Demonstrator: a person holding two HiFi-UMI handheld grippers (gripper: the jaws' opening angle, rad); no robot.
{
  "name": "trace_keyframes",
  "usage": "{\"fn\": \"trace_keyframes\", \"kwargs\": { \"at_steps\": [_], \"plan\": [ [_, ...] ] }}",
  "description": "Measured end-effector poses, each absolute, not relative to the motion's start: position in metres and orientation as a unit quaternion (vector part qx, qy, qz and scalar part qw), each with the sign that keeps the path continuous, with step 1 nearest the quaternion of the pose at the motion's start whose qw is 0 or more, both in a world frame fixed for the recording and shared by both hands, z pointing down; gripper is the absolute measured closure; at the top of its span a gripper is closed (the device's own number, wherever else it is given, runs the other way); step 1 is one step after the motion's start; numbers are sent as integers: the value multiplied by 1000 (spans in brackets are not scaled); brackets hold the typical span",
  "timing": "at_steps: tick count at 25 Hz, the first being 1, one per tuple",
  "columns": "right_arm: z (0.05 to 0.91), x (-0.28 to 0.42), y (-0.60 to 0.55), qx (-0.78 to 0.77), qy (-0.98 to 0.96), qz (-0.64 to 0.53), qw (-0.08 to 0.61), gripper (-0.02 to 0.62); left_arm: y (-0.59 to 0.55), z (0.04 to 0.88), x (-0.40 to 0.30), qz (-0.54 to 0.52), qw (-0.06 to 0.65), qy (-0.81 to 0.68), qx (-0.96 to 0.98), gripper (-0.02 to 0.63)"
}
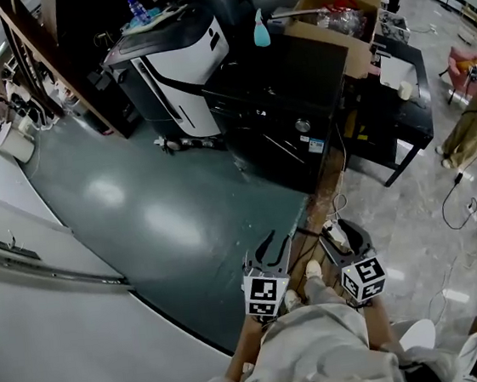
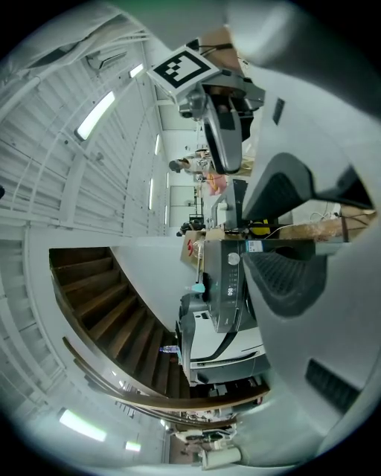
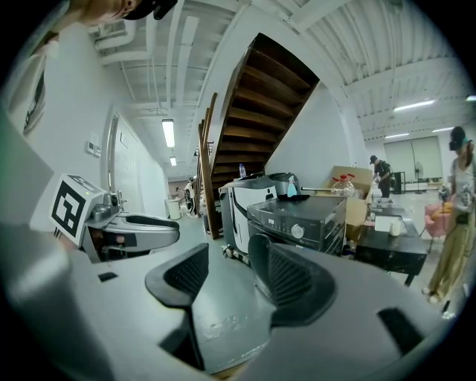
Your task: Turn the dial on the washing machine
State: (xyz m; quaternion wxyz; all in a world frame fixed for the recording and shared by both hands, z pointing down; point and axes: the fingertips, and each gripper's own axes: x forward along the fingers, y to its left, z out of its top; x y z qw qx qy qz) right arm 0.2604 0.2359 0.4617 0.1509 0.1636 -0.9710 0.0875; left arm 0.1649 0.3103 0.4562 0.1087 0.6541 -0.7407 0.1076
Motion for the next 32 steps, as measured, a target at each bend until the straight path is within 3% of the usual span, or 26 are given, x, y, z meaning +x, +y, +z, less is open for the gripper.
{"fn": "trace_keyframes", "kwargs": {
  "at_steps": [20, 32],
  "plan": [
    [462, 225, 106, 123, -978, 91, 138, 351, 191, 452, 135, 122, 105, -767, 621, 463],
    [465, 208, 77, 82, -982, 104, 132, 359, 174, 448, 132, 133, 114, -790, 588, 463]
  ]
}}
